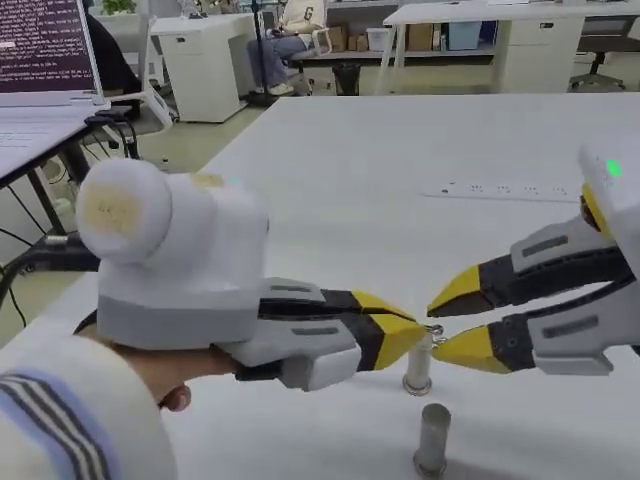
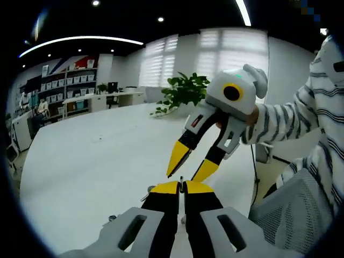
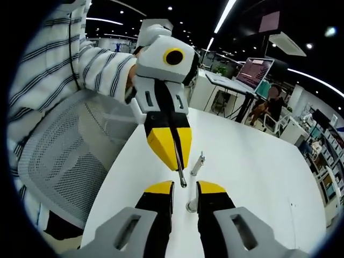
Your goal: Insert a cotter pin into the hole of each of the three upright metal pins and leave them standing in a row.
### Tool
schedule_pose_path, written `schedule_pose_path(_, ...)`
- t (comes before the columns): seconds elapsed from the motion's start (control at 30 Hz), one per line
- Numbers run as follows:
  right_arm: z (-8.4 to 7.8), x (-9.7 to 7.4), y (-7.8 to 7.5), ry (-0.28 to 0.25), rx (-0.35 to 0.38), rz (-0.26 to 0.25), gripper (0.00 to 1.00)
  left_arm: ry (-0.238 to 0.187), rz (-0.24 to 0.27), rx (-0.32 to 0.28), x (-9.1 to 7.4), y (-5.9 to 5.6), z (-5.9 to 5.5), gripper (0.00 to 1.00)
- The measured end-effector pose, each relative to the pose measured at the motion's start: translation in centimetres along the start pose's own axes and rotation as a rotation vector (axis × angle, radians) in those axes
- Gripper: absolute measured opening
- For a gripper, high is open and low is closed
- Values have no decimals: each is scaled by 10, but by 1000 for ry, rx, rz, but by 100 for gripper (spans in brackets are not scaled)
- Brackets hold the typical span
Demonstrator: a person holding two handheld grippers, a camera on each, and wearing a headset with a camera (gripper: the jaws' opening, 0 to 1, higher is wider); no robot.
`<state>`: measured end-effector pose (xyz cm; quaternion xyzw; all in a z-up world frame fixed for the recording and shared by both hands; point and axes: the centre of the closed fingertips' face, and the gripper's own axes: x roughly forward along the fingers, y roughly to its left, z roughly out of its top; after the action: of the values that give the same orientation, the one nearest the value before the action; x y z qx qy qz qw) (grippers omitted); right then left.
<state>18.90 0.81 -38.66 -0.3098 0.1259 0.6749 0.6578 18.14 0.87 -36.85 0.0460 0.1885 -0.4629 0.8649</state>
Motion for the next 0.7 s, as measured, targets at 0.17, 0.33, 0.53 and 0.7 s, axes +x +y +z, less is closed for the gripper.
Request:
schedule_pose_path(0.17,-5,3,10,-6,42,41,1,-16,-29,80,-1,-6,3,0)
schedule_pose_path(0.33,-5,3,15,-13,36,57,0,-2,-40,116,-1,-8,0,0)
schedule_pose_path(0.53,-4,3,25,-29,53,96,0,14,-68,174,-1,-15,-5,0)
schedule_pose_path(0.7,-3,2,34,-43,72,131,0,33,-92,215,-1,-21,-11,0)
